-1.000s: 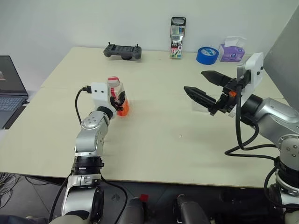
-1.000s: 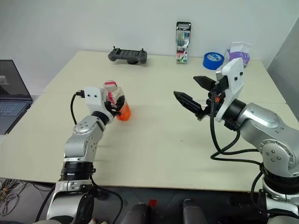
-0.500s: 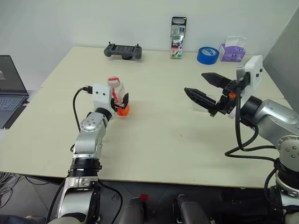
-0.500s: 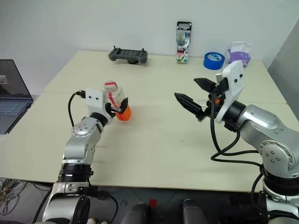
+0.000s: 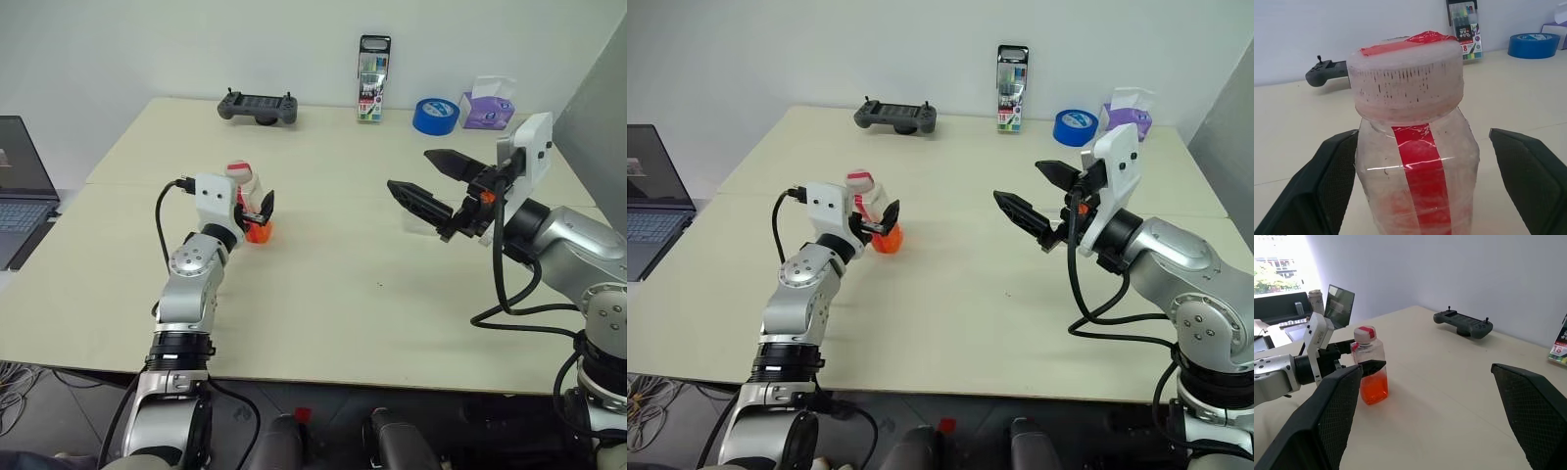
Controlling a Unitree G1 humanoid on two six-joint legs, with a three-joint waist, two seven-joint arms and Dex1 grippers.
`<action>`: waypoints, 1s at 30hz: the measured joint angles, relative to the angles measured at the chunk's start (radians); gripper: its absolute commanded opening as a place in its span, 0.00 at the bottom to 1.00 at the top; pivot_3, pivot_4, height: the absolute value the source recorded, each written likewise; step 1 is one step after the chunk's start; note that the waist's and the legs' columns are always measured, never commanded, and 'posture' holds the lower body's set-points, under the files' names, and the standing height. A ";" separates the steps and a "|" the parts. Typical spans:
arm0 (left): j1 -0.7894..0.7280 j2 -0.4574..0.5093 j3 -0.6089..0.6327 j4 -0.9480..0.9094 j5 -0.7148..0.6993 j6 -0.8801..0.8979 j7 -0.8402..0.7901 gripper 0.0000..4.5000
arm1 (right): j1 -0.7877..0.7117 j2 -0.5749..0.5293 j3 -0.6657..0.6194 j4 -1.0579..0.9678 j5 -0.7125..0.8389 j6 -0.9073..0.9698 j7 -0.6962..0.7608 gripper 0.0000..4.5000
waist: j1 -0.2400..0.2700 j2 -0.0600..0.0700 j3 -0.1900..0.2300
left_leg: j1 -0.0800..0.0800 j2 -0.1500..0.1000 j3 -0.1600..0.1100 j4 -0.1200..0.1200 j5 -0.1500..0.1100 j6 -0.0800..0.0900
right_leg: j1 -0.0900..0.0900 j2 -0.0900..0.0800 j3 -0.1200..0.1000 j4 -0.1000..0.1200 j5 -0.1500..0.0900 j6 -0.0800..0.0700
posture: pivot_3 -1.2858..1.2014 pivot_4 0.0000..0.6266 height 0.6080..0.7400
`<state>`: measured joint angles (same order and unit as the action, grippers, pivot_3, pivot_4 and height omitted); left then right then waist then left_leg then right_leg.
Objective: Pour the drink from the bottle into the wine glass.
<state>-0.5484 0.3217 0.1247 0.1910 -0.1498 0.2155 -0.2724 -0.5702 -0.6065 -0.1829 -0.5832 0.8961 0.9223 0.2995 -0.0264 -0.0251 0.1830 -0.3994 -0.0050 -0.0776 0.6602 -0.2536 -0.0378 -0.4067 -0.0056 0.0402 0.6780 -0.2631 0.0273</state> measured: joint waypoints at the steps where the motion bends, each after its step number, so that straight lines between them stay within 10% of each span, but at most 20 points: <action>1: -0.001 -0.001 0.001 0.000 -0.003 0.000 0.001 0.81 | 0.000 0.000 0.000 0.000 0.000 0.000 0.000 1.00 | 0.000 0.000 0.000 | 0.000 0.000 0.000 0.000 0.000 0.000 | 0.000 0.000 0.000 0.000 0.000 0.000 | 0.52 0.24 1.00; 7: -0.002 -0.003 0.012 0.004 -0.011 0.001 0.007 0.41 | 0.000 -0.001 0.000 0.000 0.004 0.002 -0.004 1.00 | 0.000 0.000 0.000 | 0.000 0.000 0.000 0.000 0.000 0.000 | 0.000 0.000 0.000 0.000 0.000 0.000 | 0.52 0.24 1.00; 30: -0.137 -0.003 -0.073 -0.063 -0.086 0.178 -0.153 0.41 | -0.034 -0.005 0.022 0.042 -0.045 -0.016 0.020 1.00 | 0.000 0.000 0.000 | 0.000 -0.001 0.001 0.000 0.000 0.000 | 0.000 0.000 -0.001 0.000 0.000 0.000 | 0.52 0.24 1.00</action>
<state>-0.6850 0.3185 0.0513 0.1275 -0.2359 0.3933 -0.4252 -0.6038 -0.6114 -0.1607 -0.5414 0.8509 0.9062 0.3194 -0.0269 -0.0252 0.1832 -0.3999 -0.0056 -0.0763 0.6601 -0.2536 -0.0379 -0.4067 -0.0053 0.0397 0.6776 -0.2634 0.0278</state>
